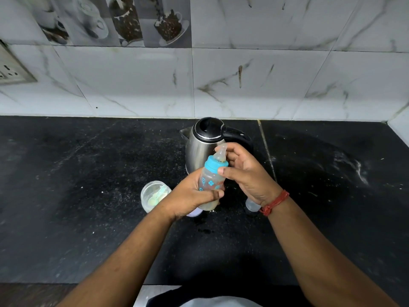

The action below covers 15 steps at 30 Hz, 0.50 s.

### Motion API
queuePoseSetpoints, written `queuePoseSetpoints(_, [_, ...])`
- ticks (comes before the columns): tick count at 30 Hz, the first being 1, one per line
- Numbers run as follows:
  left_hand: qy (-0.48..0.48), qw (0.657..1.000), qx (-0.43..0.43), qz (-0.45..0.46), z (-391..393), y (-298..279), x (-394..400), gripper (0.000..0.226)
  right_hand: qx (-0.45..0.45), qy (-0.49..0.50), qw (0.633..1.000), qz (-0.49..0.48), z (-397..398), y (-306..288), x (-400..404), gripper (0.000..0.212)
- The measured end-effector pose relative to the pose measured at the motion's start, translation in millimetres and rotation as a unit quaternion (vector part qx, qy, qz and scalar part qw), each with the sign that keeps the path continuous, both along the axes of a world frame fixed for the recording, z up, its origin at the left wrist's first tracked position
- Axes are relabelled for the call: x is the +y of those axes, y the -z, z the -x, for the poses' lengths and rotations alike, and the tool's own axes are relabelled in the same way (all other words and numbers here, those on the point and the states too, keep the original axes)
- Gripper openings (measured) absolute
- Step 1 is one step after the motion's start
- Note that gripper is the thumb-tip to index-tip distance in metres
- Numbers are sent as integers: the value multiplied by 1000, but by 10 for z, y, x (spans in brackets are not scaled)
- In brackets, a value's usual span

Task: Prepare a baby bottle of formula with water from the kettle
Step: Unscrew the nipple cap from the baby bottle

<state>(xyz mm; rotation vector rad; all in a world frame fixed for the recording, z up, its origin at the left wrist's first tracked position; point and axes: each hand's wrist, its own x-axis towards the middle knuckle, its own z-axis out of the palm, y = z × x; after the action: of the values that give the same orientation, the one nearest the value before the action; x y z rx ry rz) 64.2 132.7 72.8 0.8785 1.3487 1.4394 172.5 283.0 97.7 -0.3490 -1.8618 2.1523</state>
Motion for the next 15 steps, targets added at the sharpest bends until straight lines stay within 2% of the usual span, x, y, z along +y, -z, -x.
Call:
queuePoseSetpoints(8, [-2,1000,13,16,-11,37,36,28,87,63,990,88,-25,-62,78,43])
queuePoseSetpoints(12, [-79,994,53,47,-24,117,28,48,43,116,992,-20,-107,-18,199,39])
queuePoseSetpoints(15, [-104,986,120,48,22,223,30,49,-41,145,979,-136,-223,135,257,38])
